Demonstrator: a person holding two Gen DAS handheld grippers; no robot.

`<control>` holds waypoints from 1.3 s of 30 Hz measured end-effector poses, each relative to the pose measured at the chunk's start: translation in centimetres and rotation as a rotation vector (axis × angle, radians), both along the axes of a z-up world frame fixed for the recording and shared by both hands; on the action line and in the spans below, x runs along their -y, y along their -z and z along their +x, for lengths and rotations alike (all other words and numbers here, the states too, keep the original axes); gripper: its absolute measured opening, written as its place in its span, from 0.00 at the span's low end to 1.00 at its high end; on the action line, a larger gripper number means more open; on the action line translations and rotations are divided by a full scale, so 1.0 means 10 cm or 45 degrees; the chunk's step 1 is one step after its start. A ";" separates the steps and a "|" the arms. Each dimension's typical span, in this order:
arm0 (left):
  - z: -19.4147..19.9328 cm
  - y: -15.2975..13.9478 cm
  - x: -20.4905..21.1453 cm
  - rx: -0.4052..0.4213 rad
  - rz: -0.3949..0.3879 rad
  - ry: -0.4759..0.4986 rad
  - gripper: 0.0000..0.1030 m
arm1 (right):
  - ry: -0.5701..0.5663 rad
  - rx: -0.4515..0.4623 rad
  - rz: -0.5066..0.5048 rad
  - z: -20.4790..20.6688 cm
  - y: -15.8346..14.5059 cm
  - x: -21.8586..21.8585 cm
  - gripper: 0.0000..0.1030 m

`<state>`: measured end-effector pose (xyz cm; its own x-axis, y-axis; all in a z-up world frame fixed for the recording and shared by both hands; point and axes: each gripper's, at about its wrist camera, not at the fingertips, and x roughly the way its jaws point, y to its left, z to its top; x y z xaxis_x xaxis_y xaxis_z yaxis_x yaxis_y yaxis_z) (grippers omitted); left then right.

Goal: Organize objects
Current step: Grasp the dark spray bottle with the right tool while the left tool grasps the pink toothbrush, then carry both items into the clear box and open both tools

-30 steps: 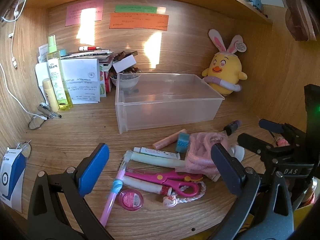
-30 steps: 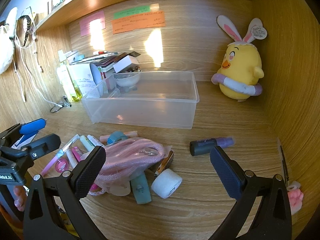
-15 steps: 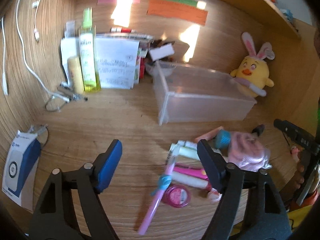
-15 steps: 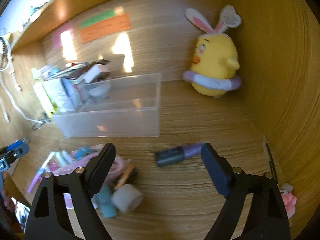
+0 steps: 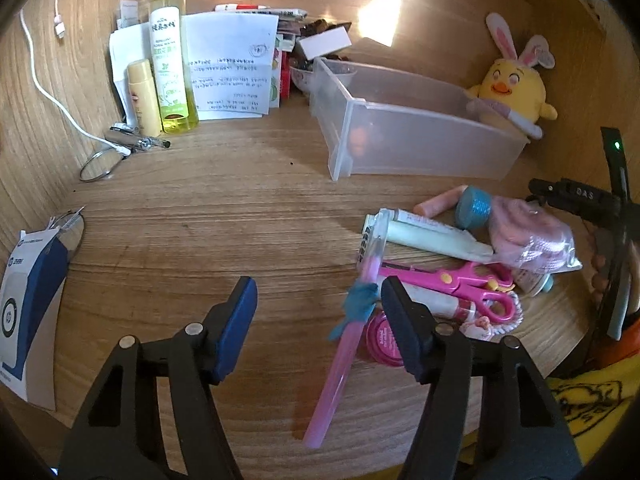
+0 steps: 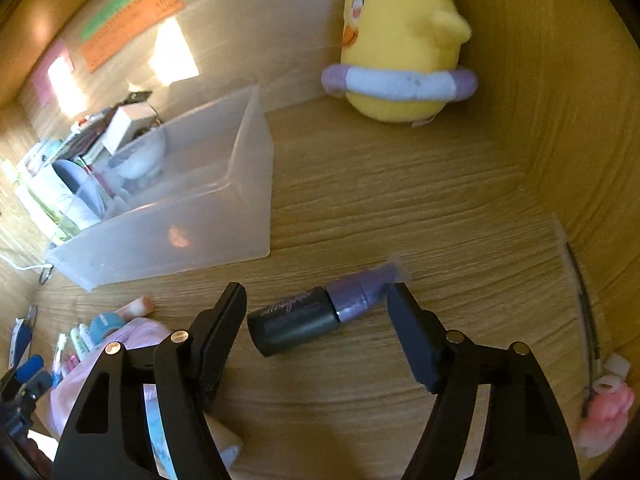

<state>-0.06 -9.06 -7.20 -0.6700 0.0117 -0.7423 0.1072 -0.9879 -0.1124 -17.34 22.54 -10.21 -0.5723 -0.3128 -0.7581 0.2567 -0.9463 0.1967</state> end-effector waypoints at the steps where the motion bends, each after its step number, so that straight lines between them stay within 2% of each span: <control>1: -0.03 0.02 0.01 0.007 0.006 0.003 0.60 | -0.002 0.006 0.013 -0.02 0.02 0.03 0.68; 2: -0.07 0.03 0.01 0.015 0.021 0.011 0.58 | -0.005 0.013 0.025 -0.03 0.05 0.06 0.67; 5: -0.12 0.07 0.02 0.029 0.049 0.041 0.51 | -0.015 0.021 0.052 -0.05 0.09 0.12 0.56; 11: -0.08 0.09 0.05 0.033 0.082 0.089 0.40 | -0.054 -0.004 0.131 -0.04 0.10 0.20 0.31; 12: -0.08 0.10 0.06 0.047 0.078 0.086 0.35 | -0.057 -0.008 0.136 -0.03 0.11 0.19 0.27; 14: -0.06 0.11 0.08 0.047 0.051 0.076 0.32 | -0.060 -0.012 0.142 -0.02 0.10 0.19 0.24; 20: -0.04 0.11 0.15 0.049 -0.006 0.032 0.28 | -0.083 -0.028 0.156 0.09 0.10 0.14 0.23; 23: -0.06 0.12 0.10 0.035 -0.066 0.026 0.20 | -0.090 -0.057 0.156 0.18 0.08 0.12 0.23; 24: -0.07 0.12 0.08 0.032 -0.075 0.028 0.12 | -0.092 -0.069 0.152 0.22 0.06 0.11 0.23; 28: -0.14 0.12 0.02 0.032 -0.175 0.002 0.12 | -0.101 -0.119 0.123 0.37 -0.05 0.05 0.23; 31: -0.17 0.08 0.07 0.030 -0.131 -0.004 0.12 | -0.105 -0.157 0.105 0.46 -0.15 0.01 0.23; 39: -0.19 -0.33 0.19 -0.098 -0.023 -0.018 0.12 | -0.149 -0.286 0.004 0.55 -0.54 -0.05 0.23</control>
<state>-1.98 -10.99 -3.93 -0.7253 -0.0109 -0.6883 0.1130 -0.9882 -0.1034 -11.82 23.01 -4.79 -0.6866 -0.3849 -0.6168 0.4016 -0.9080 0.1195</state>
